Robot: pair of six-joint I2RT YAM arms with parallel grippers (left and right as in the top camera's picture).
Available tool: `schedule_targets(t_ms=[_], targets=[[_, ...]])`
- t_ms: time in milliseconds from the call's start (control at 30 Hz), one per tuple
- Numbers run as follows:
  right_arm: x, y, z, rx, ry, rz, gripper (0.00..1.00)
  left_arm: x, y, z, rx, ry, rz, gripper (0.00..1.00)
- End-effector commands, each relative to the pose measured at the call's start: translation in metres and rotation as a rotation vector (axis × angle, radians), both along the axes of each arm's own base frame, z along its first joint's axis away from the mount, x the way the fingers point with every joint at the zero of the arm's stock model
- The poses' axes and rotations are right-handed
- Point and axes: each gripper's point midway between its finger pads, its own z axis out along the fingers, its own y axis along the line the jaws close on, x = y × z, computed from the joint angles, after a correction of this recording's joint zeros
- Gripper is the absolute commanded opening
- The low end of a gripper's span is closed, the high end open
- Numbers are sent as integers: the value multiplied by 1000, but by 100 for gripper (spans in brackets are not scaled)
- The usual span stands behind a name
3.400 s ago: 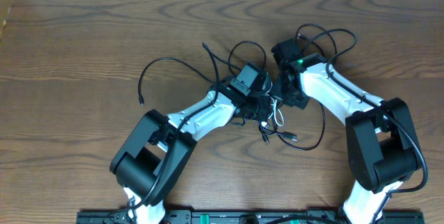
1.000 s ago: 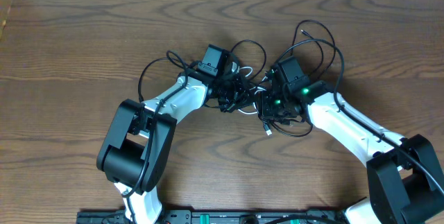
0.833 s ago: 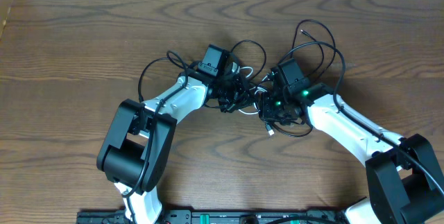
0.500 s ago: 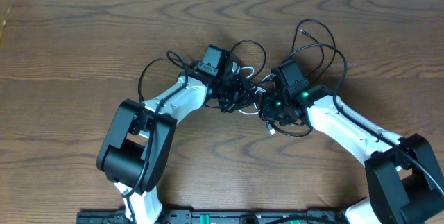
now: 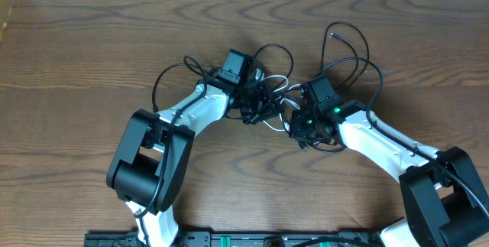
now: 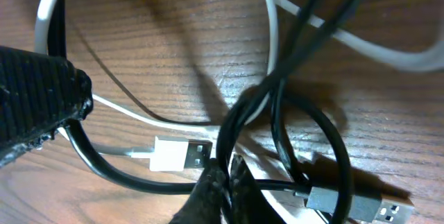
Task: Untangle cables
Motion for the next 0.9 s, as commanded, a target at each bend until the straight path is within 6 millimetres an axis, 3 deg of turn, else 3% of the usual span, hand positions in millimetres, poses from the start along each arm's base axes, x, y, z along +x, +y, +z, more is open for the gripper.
schedule_targets(t_ms=[0, 167, 300, 400, 500, 600, 700, 867], targets=[[0, 0, -4, -7, -2, -9, 1, 1, 0, 10, -20, -13, 1, 7], [15, 11, 6, 59, -59, -4, 1, -4, 3, 6, 1, -22, -27, 7], [34, 15, 29, 141, -119, -11, 1, -14, 20, -12, 122, -11, -43, 7], [51, 7, 50, 169, -175, -45, 1, -22, 34, -23, 208, -5, -67, 8], [59, -3, 64, 181, -210, -74, 1, -23, 35, -24, 214, -7, -78, 7], [48, -2, 61, 176, -171, -45, 3, -21, 34, -23, 210, -17, -77, 7], [20, 4, 45, 124, -89, 41, 13, -21, 34, -23, 210, -18, -77, 8], [-4, 11, 27, 37, -28, 92, 16, -21, 34, -23, 211, -18, -77, 7]])
